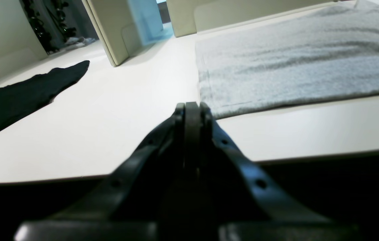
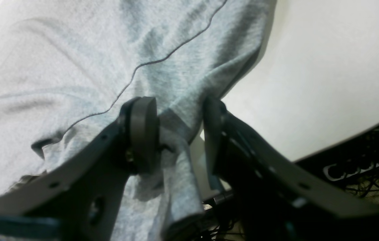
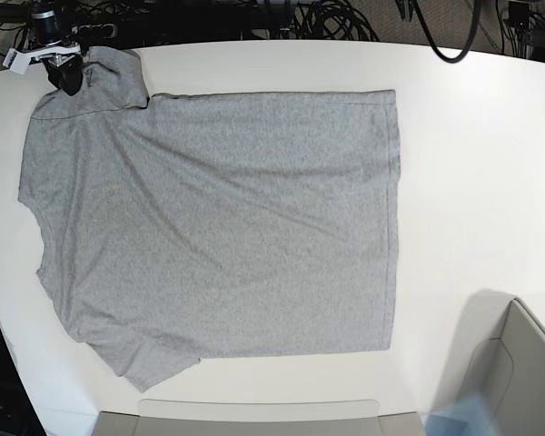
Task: Fold the T-shirt properly
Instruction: 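Lower the right gripper onto the shirt's shoulder corner and pinch it, then lower the left gripper onto the other shoulder corner and pinch it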
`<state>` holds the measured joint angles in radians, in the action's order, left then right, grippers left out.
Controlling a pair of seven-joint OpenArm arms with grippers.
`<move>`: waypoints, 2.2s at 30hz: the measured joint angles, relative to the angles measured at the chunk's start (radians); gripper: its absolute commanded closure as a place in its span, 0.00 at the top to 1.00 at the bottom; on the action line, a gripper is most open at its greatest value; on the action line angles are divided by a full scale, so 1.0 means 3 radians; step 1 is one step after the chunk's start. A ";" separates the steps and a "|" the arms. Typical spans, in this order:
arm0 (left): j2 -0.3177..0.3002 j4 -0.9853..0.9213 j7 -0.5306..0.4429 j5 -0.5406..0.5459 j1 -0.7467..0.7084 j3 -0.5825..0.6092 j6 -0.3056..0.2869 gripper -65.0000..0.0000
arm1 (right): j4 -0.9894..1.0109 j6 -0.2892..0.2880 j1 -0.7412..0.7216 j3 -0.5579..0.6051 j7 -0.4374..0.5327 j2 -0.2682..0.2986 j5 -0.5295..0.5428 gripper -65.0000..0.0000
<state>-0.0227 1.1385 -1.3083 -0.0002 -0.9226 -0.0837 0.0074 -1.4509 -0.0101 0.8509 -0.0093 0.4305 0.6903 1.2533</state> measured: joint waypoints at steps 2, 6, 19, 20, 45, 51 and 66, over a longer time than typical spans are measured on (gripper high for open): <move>0.0003 0.0140 0.0003 -0.0001 -0.0001 0.0008 0.0000 0.07 | 0.0000 0.0000 0.0000 0.0010 0.0000 0.0008 0.0000 0.36; 0.0001 0.0383 -0.0006 0.0000 0.0042 0.0014 0.0000 0.23 | 0.0000 0.0000 0.0000 0.0013 0.0004 0.0008 0.0000 0.36; -0.0090 0.0815 0.1469 -0.0001 0.0211 0.0446 -0.0032 0.30 | 0.0003 -0.0001 0.0000 0.0019 0.0013 0.0008 0.0000 0.36; -0.0095 0.0921 0.1621 -0.0001 0.0209 0.0491 -0.0033 0.30 | 0.0003 0.0000 0.0000 0.0019 0.0013 0.0008 0.0000 0.36; -0.0698 0.1485 0.3752 0.2021 0.0496 0.0500 -0.0453 0.29 | 0.0003 -0.0001 0.0018 0.0020 0.0014 0.0005 -0.0001 0.36; -0.0722 0.1375 0.3728 0.2021 0.0511 0.0378 -0.0425 0.29 | 0.0003 -0.0014 0.0018 0.0020 0.0058 -0.0070 -0.0004 0.36; -0.0716 0.1452 0.4359 0.2024 0.0739 0.0385 -0.0790 0.29 | -0.0023 -0.0018 0.0057 0.0019 0.0061 -0.0088 -0.0010 0.36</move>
<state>-0.2375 1.5742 -0.0006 0.6071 -0.7010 0.0319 -0.2295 -1.4578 -0.0154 0.8680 -0.0036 0.4488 0.6640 1.2503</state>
